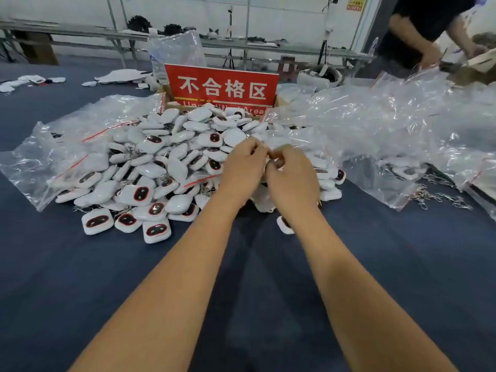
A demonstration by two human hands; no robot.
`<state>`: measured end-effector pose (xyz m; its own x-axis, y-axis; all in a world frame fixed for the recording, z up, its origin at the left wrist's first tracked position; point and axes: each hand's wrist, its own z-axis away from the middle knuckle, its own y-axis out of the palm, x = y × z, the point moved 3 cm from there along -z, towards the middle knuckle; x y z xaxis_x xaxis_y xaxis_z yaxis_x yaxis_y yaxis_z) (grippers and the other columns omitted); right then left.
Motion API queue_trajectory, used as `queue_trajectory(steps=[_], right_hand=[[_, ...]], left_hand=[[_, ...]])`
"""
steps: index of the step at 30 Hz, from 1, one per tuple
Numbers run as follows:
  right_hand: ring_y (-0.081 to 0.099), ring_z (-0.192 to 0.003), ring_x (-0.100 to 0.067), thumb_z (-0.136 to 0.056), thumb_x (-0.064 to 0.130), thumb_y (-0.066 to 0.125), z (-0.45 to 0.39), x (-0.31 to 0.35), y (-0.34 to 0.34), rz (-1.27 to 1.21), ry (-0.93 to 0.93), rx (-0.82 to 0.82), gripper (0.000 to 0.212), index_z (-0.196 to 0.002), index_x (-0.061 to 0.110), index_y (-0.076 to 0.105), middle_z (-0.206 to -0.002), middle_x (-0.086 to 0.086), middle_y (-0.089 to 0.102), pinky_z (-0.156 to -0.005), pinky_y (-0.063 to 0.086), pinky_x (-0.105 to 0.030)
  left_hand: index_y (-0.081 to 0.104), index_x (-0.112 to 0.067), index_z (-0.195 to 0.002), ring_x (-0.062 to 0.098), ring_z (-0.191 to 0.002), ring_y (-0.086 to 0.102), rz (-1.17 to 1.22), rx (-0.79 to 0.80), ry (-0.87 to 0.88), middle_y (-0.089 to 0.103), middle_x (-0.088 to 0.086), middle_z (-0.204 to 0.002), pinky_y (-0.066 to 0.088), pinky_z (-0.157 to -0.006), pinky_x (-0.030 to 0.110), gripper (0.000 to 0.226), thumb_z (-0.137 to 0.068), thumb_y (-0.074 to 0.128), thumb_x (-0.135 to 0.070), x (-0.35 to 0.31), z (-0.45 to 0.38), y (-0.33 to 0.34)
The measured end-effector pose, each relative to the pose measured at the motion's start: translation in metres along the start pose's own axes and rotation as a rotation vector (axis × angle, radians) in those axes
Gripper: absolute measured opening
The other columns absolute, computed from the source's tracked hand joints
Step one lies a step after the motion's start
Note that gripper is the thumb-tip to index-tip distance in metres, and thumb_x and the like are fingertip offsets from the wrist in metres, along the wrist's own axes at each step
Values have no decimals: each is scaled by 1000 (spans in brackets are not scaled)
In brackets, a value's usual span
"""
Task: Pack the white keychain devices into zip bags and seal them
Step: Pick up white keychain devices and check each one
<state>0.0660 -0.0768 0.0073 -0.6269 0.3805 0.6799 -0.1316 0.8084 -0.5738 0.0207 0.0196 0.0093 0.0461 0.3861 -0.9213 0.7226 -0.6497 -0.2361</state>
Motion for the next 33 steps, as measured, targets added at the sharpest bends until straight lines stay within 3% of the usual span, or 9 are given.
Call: queue_trajectory(steps=[3, 5, 11, 14, 17, 22, 26, 29, 33], right_hand=[[57, -102, -27, -89, 12, 54, -18, -17, 2, 66, 54, -137, 62, -146, 25, 33, -113, -6, 61, -79, 48, -42], [58, -100, -30, -91, 13, 50, -23, -27, 5, 133, 75, -110, 63, -150, 26, 32, -110, -8, 64, -80, 49, -44], [58, -101, -27, -99, 22, 49, -19, -37, 6, 196, -28, -187, 28, -119, 15, 67, -106, -4, 69, -83, 45, -39], [59, -101, -15, -92, 18, 50, -8, -25, 3, -66, -96, -197, 26, -110, 21, 69, -104, 9, 67, -85, 45, -27], [59, -95, 0, -72, 13, 43, 6, -5, 6, -367, -104, -76, 34, -86, 34, 66, -90, 24, 65, -82, 44, -18], [59, -76, -5, -69, 13, 47, 11, 5, 12, -516, -32, 39, 25, -77, 30, 63, -78, 19, 65, -73, 46, -27], [65, -74, -14, -76, 22, 62, 6, 0, 2, -904, 218, -185, 30, -101, 23, 46, -103, 5, 56, -68, 54, -35], [60, -83, -6, -82, 26, 67, -2, -6, -5, -833, 280, -171, 36, -113, 31, 50, -121, 9, 51, -72, 54, -27], [53, -55, -3, -89, 13, 65, -6, -6, -4, -739, 231, 26, 12, -83, 23, 66, -68, 11, 68, -61, 46, -22]], left_hand=[[62, -7, -84, 11, -68, 50, -30, 36, 59, 55, -4, -70, 42, -68, 31, 17, -95, 50, -14, 11, 3, -1], [61, -8, -83, 8, -65, 48, 6, 52, 97, 54, -6, -67, 41, -65, 27, 17, -94, 50, -13, 20, 11, -2], [65, -16, -90, 14, -56, 63, 299, 50, -33, 66, 0, -63, 48, -51, 20, 18, -96, 49, -13, 31, 17, -16], [62, -19, -103, 23, -72, 74, 525, 35, -208, 74, 0, -77, 57, -57, 29, 15, -99, 53, -31, 33, 13, -19], [57, -22, -114, 22, -76, 74, 621, 8, -262, 76, 1, -90, 57, -56, 34, 37, -88, 60, -47, 34, 6, -24], [62, -27, -110, 12, -66, 70, 599, -152, -198, 76, -3, -82, 58, -54, 32, 28, -89, 64, -9, 34, 3, -45], [74, -31, -97, 9, -53, 56, 481, -178, -201, 71, -9, -80, 48, -47, 30, 40, -98, 46, -2, 27, 4, -53], [71, -32, -96, 9, -57, 59, 271, -102, -114, 70, -7, -90, 52, -52, 33, 46, -93, 44, 5, 23, 8, -55], [68, -36, -91, 2, -59, 56, 82, -75, -9, 64, -11, -92, 55, -52, 33, 47, -88, 46, 6, 21, 10, -57]])
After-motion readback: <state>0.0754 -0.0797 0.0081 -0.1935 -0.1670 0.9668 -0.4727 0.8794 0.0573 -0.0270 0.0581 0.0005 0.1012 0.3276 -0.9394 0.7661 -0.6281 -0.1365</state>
